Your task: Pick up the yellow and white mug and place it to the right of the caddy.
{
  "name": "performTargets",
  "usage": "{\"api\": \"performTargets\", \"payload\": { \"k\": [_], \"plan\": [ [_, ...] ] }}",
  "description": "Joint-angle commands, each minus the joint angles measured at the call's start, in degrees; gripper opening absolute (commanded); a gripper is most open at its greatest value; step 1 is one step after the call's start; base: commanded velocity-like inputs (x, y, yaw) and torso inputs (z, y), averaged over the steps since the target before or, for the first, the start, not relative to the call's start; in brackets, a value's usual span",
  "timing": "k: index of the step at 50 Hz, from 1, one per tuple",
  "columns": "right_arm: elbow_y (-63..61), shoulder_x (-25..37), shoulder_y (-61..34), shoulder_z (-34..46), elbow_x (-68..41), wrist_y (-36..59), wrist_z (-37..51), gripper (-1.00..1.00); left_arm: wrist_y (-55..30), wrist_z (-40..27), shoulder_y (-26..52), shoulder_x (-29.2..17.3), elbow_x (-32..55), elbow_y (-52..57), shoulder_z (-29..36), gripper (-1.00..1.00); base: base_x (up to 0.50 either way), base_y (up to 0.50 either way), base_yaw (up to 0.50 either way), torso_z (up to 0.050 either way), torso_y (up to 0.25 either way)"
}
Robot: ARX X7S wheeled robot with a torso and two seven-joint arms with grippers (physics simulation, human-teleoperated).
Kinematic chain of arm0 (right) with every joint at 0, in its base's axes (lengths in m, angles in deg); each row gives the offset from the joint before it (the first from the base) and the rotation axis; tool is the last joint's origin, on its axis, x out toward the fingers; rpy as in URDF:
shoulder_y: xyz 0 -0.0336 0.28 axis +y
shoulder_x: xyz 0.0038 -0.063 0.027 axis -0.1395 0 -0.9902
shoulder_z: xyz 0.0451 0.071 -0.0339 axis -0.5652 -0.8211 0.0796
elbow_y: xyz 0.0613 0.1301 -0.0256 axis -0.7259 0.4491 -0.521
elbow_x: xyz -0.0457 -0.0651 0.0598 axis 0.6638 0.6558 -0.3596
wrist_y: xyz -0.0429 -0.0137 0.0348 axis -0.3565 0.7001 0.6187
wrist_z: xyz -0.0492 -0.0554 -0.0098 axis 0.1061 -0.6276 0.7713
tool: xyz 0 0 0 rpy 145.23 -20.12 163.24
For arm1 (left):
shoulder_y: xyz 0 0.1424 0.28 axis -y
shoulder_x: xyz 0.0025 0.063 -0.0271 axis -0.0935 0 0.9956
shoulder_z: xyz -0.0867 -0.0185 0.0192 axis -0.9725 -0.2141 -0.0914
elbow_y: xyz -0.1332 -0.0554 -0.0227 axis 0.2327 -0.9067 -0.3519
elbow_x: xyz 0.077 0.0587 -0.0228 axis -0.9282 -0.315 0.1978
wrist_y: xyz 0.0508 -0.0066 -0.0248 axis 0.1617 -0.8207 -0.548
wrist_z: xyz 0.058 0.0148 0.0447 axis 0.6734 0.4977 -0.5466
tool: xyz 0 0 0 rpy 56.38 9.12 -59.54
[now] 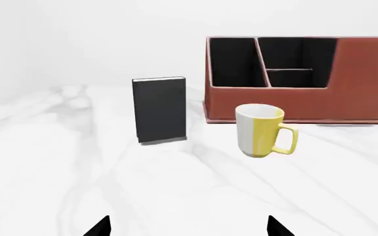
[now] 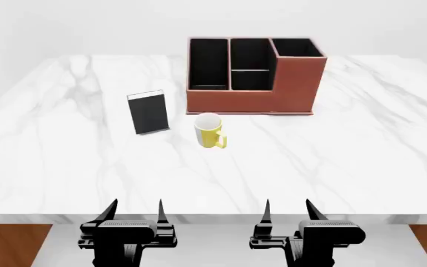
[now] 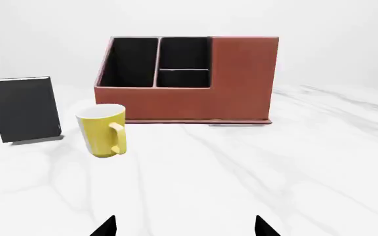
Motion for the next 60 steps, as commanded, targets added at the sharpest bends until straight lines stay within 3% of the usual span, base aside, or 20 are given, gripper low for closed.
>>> {"api": "performTargets", "payload": {
  "k": [1, 13, 28, 48, 60],
  "plan": [
    [-0.28, 1.06, 0.18, 1.67, -1.17, -0.76, -0.02, 1.0, -0.21, -0.62, -0.27, -1.08, 0.85, 0.53, 1.16, 1.0, 0.0, 0.0, 0.0, 0.0, 0.0],
    [-14.43, 4.43, -3.95, 3.41, -3.24, 15.78, 0.52, 1.0, -13.74, -1.46, -1.16, -3.99, 2.75, 15.5, 2.76, 1.0, 0.0, 0.0, 0.0, 0.0, 0.0],
    [-29.64, 9.22, -12.75, 4.24, -2.53, 38.13, 1.29, 1.0, -31.21, -4.77, 5.52, -6.16, 0.91, 32.39, 4.74, 1.0, 0.0, -0.01, 0.0, 0.0, 0.0],
    [-29.98, 10.01, -11.45, 4.98, -3.38, 36.47, 1.58, 1.0, -31.37, -6.6, 6.11, -7.72, 1.08, 33.62, 5.09, 1.0, 0.13, -0.45, 0.0, 0.0, 0.0],
    [-30.31, 10.63, -10.7, 5.47, -3.2, 35.47, 2.23, 1.0, -30.34, -7.14, 5.51, -8.65, 1.1, 33.95, 5.89, 1.0, 0.42, -0.27, 0.0, 0.0, 0.0]
  ]
}}
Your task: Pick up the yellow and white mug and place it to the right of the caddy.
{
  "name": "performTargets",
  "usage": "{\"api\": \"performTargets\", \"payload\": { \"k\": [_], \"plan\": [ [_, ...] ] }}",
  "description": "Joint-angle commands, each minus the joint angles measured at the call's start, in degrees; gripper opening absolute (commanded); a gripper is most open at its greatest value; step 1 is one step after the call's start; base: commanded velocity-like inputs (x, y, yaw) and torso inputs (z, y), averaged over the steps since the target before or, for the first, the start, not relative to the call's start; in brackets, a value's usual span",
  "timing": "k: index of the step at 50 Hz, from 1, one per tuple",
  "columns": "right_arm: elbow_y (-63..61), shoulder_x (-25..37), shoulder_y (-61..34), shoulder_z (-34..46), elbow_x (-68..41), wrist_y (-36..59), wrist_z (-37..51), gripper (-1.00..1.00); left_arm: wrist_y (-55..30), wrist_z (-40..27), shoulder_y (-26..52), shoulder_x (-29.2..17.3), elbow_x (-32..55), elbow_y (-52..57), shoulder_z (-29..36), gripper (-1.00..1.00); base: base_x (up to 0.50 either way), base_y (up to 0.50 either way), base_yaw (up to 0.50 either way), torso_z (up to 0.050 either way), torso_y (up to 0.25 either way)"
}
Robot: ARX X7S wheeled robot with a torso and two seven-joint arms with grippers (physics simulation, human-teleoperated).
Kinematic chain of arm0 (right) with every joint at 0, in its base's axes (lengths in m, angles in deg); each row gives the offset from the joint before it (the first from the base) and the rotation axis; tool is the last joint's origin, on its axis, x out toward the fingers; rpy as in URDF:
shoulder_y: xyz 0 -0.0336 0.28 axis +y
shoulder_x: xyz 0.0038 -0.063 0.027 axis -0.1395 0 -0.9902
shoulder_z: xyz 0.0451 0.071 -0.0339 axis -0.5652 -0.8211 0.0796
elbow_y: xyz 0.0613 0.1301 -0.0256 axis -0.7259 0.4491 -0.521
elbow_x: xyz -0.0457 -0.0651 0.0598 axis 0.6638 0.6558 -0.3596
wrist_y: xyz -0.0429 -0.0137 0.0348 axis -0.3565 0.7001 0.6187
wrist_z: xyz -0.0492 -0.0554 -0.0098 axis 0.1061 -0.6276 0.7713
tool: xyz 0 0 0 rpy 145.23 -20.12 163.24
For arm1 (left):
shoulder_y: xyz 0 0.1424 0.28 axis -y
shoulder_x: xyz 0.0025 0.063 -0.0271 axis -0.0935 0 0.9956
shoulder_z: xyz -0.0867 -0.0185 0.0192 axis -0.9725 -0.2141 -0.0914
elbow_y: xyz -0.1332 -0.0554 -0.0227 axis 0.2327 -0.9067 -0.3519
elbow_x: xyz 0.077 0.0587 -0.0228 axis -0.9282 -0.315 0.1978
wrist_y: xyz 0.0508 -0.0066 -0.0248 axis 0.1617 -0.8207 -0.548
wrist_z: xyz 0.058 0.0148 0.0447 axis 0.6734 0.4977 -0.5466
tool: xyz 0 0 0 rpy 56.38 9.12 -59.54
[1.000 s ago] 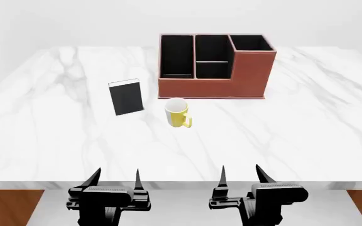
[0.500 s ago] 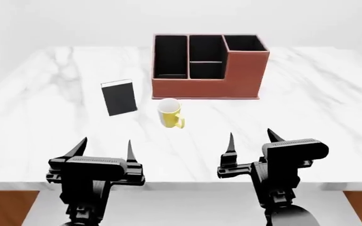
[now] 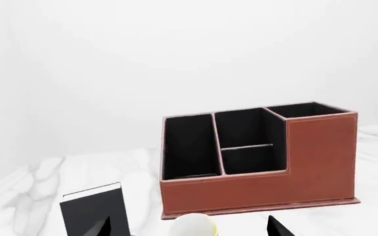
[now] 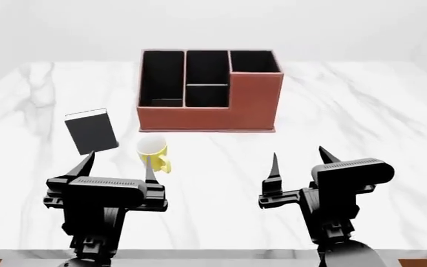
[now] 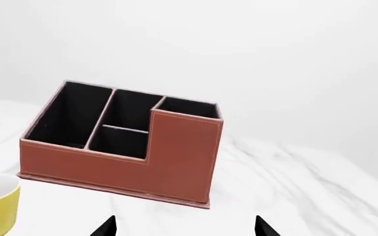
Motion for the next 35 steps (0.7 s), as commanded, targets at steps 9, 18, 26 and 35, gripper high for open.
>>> {"api": "performTargets", "payload": {
  "k": [9, 18, 26, 35],
  "plan": [
    [-1.06, 0.66, 0.4, 0.42, -0.42, -0.33, 0.94, 1.0, 1.26, -0.5, -0.9, -1.65, 0.59, 1.12, 0.74, 1.0, 0.49, -0.15, 0.0, 0.0, 0.0],
    [-0.67, 0.77, 0.36, 0.87, -0.72, -0.89, 1.12, 1.0, 1.89, -0.76, -1.28, -2.5, 0.3, 1.44, 1.36, 1.0, 0.5, -0.15, 0.0, 0.0, 0.0],
    [-1.05, 0.94, 0.22, 1.17, -0.86, -0.8, 1.46, 1.0, 1.92, -1.05, -1.3, -2.64, 1.0, 1.39, 1.0, 1.0, 0.5, -0.2, 0.0, 0.0, 0.002],
    [-0.93, 1.18, 0.23, 1.46, -0.86, -0.93, 1.93, 1.0, 1.9, -1.39, -1.38, -2.81, 1.82, 1.6, 0.53, 1.0, 0.5, -0.15, 0.0, 0.0, 0.001]
  ]
}}
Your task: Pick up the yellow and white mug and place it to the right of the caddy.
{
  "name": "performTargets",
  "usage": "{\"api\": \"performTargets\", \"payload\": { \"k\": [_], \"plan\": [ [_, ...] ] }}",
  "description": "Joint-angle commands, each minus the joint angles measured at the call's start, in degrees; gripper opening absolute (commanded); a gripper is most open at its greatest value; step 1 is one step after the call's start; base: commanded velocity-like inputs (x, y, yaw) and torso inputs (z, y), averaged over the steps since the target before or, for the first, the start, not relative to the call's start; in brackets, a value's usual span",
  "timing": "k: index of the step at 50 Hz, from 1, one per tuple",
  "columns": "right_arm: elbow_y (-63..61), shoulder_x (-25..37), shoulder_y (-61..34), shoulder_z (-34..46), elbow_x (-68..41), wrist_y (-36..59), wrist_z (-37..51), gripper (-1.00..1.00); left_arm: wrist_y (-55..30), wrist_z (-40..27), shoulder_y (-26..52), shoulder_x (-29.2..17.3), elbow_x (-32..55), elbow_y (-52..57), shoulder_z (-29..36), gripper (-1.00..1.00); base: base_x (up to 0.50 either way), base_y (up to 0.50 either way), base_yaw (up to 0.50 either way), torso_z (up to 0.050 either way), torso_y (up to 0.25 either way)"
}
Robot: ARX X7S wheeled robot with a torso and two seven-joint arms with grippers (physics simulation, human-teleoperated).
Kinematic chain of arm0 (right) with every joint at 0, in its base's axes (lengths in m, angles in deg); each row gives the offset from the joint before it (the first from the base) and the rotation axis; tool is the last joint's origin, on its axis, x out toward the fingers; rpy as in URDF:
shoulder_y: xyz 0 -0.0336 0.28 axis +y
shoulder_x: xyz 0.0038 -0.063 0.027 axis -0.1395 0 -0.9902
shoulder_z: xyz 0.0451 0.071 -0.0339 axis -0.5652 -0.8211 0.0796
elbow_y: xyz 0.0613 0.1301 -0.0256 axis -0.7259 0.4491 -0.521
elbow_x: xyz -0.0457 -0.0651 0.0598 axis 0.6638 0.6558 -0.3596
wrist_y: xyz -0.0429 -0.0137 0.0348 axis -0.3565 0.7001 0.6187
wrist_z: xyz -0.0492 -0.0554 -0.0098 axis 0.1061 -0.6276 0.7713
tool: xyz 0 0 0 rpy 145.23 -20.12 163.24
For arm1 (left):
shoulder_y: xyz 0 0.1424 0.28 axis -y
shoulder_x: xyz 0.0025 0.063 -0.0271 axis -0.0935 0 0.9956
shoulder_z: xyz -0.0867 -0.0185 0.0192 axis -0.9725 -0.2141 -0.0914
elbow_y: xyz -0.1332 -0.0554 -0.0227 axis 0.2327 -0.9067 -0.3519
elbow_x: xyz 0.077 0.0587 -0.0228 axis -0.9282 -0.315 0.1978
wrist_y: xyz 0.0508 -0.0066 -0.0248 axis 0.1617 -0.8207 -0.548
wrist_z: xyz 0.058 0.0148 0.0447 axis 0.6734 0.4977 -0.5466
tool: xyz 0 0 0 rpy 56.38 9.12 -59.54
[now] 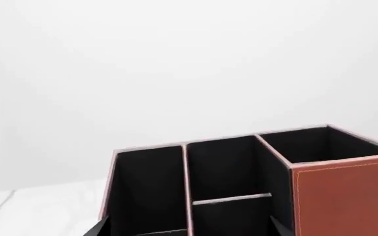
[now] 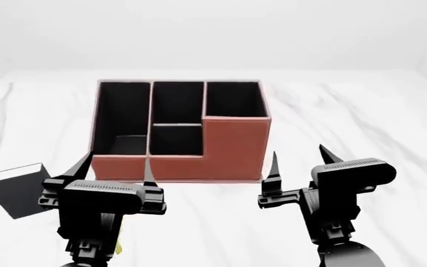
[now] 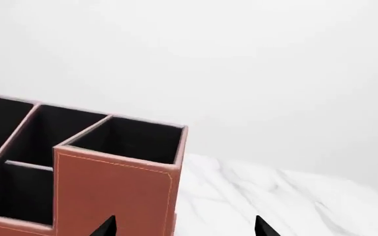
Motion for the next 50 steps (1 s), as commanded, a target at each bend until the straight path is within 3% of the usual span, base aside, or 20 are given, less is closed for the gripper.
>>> {"api": "performTargets", "payload": {
  "k": [1, 13, 28, 50],
  "plan": [
    [0.04, 0.2, -0.06, 0.49, -0.14, -0.11, 0.56, 1.0, 0.13, -0.43, -0.15, -0.39, 0.74, 0.2, -0.37, 1.0, 0.5, 0.0, 0.0, 0.0, 0.0],
    [0.04, 0.34, 0.01, 0.57, -0.59, -0.19, 1.04, 1.0, -0.37, -0.96, -0.03, -0.64, 1.5, 0.42, -0.64, 1.0, 0.46, 0.0, 0.0, 0.0, 0.001],
    [-2.35, 1.06, 0.67, 1.84, -0.33, 0.64, 1.61, 1.0, -0.77, -2.46, 0.36, -0.19, 4.13, 1.9, -3.16, 1.0, 0.0, 0.0, 0.0, 0.0, 0.001],
    [-11.06, 1.32, 2.01, 14.74, -4.37, 7.7, -4.82, 1.0, -7.19, -5.61, 1.76, -1.96, 3.9, 7.11, -4.42, 1.0, 0.0, 0.0, 0.0, 0.0, 0.0]
  ]
}}
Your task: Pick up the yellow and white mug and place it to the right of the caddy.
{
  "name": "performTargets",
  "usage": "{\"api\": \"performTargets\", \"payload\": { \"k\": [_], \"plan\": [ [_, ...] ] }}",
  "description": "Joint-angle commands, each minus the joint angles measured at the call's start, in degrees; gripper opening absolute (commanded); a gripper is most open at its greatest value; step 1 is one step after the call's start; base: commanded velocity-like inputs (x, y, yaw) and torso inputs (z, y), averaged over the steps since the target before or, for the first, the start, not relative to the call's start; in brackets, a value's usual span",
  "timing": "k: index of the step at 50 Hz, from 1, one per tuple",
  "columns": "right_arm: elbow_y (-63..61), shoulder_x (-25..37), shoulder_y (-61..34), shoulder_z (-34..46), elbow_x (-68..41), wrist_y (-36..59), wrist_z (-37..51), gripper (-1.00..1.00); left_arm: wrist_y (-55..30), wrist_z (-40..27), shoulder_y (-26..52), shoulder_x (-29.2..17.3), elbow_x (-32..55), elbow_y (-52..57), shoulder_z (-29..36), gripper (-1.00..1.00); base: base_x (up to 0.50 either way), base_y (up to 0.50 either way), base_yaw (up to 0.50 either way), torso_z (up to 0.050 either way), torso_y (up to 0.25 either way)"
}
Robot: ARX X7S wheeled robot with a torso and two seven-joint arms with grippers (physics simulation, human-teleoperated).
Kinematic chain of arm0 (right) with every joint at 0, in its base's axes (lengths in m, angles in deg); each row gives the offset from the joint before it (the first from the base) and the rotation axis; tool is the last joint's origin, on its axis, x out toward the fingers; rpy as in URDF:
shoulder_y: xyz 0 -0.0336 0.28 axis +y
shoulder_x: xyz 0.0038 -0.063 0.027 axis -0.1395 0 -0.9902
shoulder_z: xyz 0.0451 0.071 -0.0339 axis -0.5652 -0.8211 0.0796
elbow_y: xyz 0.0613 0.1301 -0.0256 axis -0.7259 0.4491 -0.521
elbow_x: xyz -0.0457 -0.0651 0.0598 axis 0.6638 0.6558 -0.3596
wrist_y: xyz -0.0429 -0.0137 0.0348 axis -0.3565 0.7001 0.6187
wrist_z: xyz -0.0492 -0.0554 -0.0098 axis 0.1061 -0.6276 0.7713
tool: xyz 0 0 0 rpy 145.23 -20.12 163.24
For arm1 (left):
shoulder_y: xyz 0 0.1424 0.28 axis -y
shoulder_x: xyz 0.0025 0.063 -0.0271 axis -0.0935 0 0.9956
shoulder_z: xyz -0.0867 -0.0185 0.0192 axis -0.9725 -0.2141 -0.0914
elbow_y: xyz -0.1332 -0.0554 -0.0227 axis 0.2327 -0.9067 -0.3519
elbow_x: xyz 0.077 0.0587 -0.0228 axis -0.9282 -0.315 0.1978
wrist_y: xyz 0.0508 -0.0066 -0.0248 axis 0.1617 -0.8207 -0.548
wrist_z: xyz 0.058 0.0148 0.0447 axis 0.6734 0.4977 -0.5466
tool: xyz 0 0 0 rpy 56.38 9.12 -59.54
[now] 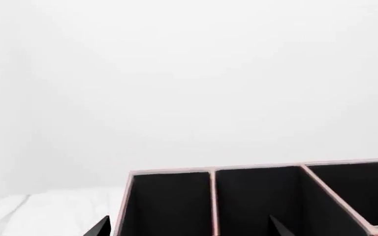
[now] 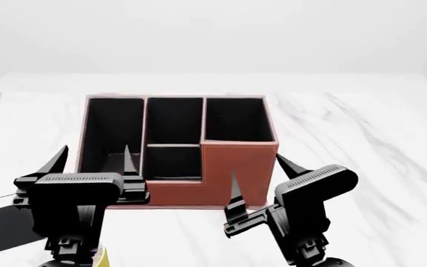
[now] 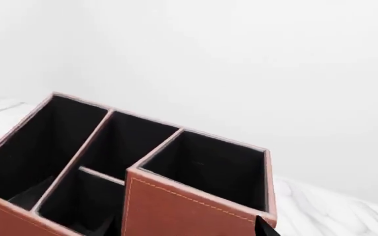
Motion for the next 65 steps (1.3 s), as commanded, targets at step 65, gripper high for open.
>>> {"api": "performTargets", "payload": {
  "k": [65],
  "plan": [
    [17.27, -8.74, -2.39, 28.89, -2.25, -1.93, -4.67, 1.0, -3.57, -3.46, -1.6, -3.03, 3.41, 5.71, -3.89, 1.0, 0.0, 0.0, 0.0, 0.0, 0.0]
  ]
}}
